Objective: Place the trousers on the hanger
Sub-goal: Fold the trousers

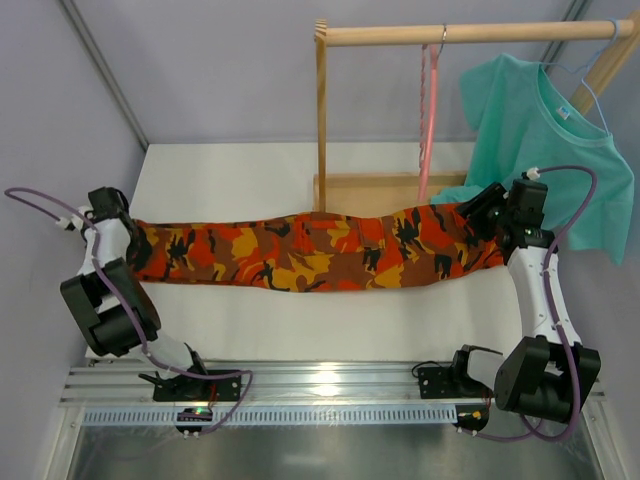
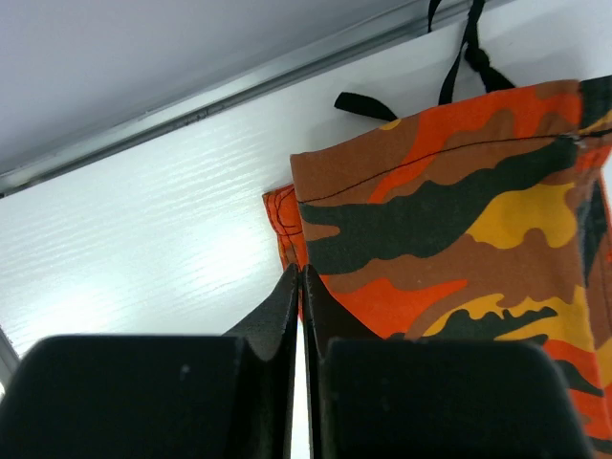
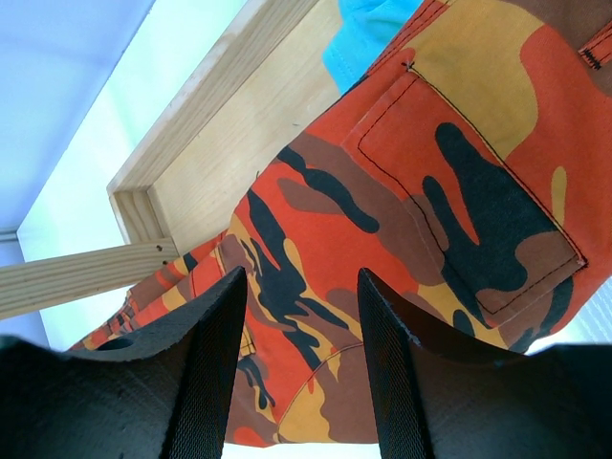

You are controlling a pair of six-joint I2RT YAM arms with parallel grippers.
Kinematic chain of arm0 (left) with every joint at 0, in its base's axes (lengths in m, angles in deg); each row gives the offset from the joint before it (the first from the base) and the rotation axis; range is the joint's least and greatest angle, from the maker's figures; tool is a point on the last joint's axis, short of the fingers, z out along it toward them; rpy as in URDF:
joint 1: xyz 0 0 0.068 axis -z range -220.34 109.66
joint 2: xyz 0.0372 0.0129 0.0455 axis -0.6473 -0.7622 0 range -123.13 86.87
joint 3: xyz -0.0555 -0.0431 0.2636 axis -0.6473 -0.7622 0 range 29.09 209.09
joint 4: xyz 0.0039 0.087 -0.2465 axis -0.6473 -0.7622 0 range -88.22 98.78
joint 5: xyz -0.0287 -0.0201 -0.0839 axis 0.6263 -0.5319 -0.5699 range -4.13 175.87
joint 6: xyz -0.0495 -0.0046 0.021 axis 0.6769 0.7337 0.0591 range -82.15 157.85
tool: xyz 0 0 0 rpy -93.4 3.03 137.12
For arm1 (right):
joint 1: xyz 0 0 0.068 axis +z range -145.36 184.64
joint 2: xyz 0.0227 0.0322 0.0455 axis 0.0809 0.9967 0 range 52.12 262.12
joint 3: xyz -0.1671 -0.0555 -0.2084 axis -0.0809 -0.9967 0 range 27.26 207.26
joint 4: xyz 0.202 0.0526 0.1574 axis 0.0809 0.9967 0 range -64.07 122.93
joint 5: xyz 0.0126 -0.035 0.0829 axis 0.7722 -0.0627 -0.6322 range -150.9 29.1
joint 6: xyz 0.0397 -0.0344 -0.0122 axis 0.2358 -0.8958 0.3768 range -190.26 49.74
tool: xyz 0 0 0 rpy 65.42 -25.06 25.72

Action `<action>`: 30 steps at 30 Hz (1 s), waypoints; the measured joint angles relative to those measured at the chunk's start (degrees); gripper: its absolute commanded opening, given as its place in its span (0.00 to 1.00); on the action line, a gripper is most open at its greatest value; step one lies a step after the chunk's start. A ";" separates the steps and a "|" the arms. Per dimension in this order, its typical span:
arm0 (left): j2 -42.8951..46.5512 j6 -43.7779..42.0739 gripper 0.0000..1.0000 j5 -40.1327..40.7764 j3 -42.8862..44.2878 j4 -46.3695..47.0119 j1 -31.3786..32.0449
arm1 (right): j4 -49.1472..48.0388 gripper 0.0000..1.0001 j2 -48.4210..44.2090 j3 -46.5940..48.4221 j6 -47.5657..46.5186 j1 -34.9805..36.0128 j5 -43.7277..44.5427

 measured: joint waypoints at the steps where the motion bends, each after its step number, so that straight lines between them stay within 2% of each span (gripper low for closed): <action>1: 0.92 0.02 0.01 0.26 0.00 0.00 0.13 | -0.07 0.53 0.02 0.00 0.00 0.00 -0.11; 3: 1.62 0.22 0.12 0.20 -0.02 -0.04 0.26 | -0.50 0.53 0.04 -0.17 0.00 0.00 -0.57; 4: 1.60 0.44 0.33 0.04 -0.04 -0.02 0.31 | -0.70 0.53 0.09 -0.26 0.00 0.00 -0.79; 5: 1.57 0.26 0.40 -0.37 -0.81 0.70 0.37 | -0.81 0.53 0.20 -0.26 0.02 0.00 -1.09; 7: 1.81 0.76 0.49 -1.79 -3.96 3.26 0.37 | -1.14 0.53 0.55 -0.26 0.00 0.00 -1.64; 9: 1.81 1.07 0.49 -4.22 -7.56 5.55 0.35 | -1.18 0.53 0.66 -0.26 0.00 0.00 -1.99; 14: 1.60 2.40 0.43 -9.73 -12.20 8.70 0.35 | -1.29 0.53 0.66 -0.24 -0.07 0.00 -2.45; 16: 1.16 2.86 0.33 -11.17 -12.20 10.86 0.35 | -1.31 0.53 0.66 -0.20 -0.07 0.00 -2.54; 19: -0.42 3.74 0.27 -12.79 -12.20 13.40 0.35 | -1.31 0.53 0.63 -0.20 -0.04 0.00 -2.62; 22: -2.58 3.91 0.26 -13.46 -11.63 13.97 0.35 | -1.31 0.53 0.63 -0.20 -0.04 0.00 -2.75; 27: -2.82 3.74 0.01 -13.25 -10.86 13.66 0.35 | -1.36 0.53 0.63 -0.20 -0.04 0.00 -2.84; 30: -3.63 3.17 0.00 -12.39 -8.96 11.43 0.35 | -1.55 0.53 0.63 -0.20 -0.02 0.00 -2.91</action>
